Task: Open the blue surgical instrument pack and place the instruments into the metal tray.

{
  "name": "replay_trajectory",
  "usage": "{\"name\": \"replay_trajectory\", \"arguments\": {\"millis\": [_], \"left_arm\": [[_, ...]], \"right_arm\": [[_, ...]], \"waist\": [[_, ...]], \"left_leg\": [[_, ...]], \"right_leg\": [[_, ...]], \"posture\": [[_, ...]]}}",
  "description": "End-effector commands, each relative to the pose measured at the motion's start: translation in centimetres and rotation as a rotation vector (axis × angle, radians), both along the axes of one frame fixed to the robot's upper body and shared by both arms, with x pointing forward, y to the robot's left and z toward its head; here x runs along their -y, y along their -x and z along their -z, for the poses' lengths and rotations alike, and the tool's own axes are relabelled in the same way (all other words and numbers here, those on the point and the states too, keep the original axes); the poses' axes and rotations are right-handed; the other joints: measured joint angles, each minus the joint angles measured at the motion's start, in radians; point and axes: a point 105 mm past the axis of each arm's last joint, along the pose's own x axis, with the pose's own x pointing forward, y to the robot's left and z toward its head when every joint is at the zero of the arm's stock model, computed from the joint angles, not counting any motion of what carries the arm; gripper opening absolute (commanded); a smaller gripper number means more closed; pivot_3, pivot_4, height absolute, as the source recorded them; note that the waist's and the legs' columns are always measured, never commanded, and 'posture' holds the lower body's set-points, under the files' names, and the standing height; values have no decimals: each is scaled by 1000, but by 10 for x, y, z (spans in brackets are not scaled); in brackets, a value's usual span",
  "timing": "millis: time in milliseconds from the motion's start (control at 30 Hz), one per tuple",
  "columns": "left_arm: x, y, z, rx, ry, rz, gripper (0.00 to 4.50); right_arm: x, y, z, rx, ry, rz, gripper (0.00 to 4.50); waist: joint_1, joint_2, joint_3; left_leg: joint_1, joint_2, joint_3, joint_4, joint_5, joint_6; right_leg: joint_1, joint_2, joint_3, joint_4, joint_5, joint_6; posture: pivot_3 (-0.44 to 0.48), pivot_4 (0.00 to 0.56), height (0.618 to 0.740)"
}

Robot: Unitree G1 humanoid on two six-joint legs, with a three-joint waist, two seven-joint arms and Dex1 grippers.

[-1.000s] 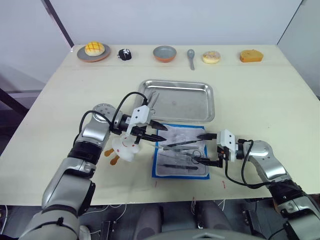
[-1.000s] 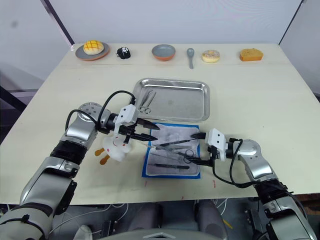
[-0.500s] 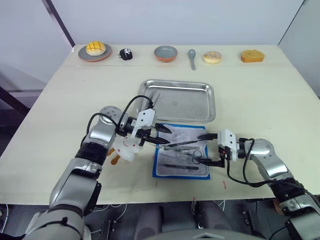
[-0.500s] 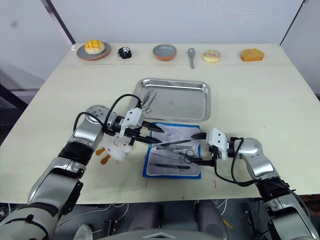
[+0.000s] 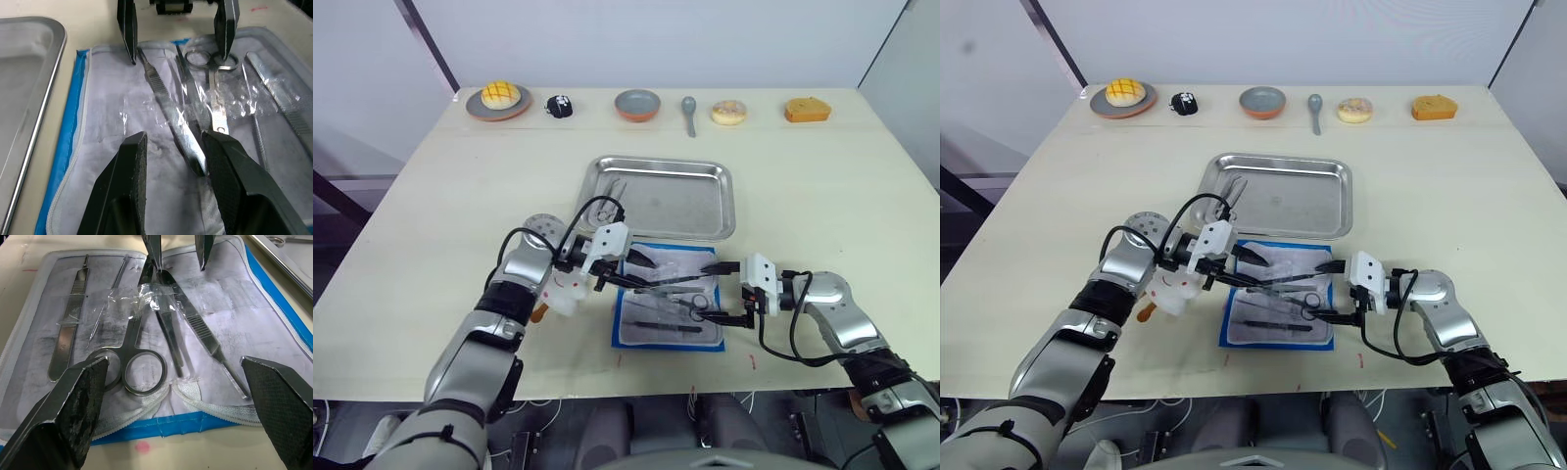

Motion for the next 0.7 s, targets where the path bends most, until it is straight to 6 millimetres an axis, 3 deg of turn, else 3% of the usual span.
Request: {"name": "replay_trajectory", "arguments": {"millis": [33, 333, 700], "left_arm": [[3, -1, 7, 29, -39, 5, 1903], [10, -5, 6, 19, -13, -5, 1903], [3, -6, 16, 12, -49, -31, 1903]], "right_arm": [[16, 16, 47, -149, 143, 40, 4500], [15, 16, 47, -147, 140, 44, 4500], [15, 16, 47, -147, 134, 47, 4500]], "waist": [[0, 0, 0], [0, 0, -1], [-1, 0, -1]], "left_leg": [[0, 0, 0, 0, 0, 0], [0, 0, 0, 0, 0, 0], [1, 0, 0, 0, 0, 0]], "right_leg": [[0, 0, 0, 0, 0, 0], [0, 0, 0, 0, 0, 0], [0, 0, 0, 0, 0, 0]], "posture": [[0, 150, 732], [0, 150, 732], [0, 150, 732]]}}
